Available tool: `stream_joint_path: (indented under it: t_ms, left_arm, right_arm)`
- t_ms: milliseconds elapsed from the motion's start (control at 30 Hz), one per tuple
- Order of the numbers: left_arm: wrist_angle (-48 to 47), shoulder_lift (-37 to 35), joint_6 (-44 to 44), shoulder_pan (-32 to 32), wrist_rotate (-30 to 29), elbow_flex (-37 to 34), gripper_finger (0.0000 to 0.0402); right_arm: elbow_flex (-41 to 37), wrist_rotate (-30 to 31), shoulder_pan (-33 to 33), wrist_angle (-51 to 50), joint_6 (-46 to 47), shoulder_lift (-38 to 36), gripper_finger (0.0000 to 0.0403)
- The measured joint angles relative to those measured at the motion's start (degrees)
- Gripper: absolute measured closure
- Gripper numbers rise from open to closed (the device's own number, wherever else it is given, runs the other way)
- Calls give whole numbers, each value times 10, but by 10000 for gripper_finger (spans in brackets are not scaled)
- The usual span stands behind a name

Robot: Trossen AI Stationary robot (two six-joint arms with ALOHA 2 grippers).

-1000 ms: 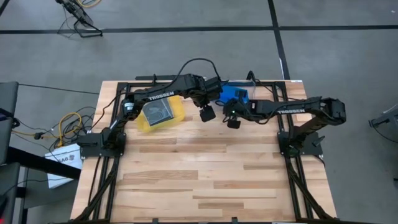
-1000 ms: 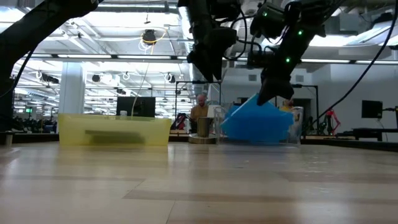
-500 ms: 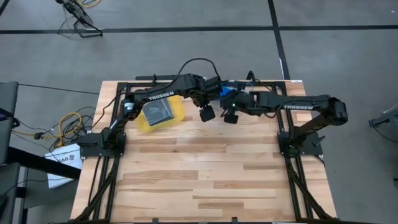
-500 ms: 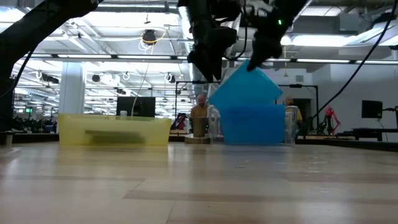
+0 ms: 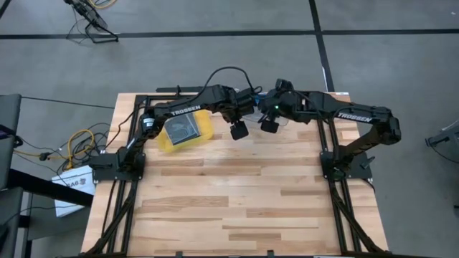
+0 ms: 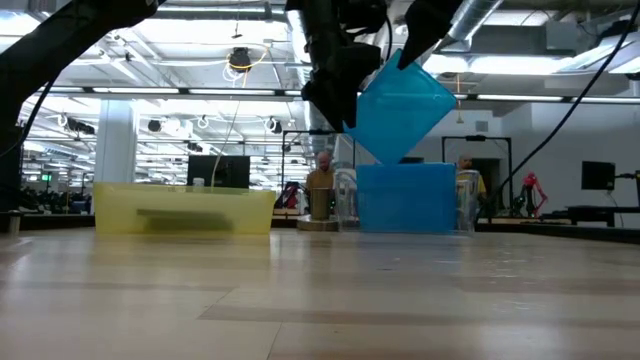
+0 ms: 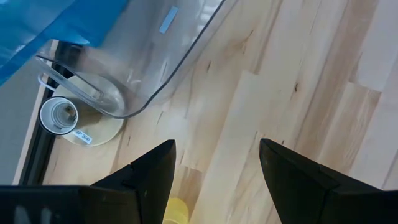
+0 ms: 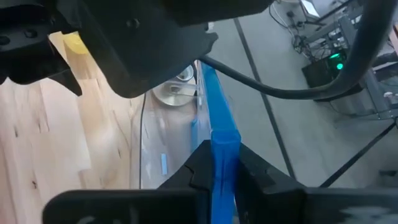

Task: Pick & place jewel cases by type
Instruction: Adjust the blue CD case in the transparent bin

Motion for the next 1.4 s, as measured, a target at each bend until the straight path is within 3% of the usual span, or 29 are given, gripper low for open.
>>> stream_joint_path:
  t_ms: [833,1133,1400]
  left_arm:
    - [-1,0,3,0,0,0,175]
    - [-5,-1,8,0,0,0,175]
    - [-13,-3,12,2,0,6,175]
  right_arm:
    - [39,-1,-10,-17,20,-26,386]
    - [-46,-36,-27,20,12,-22,386]
    - [-135,-68,-26,93,-139,-21,386]
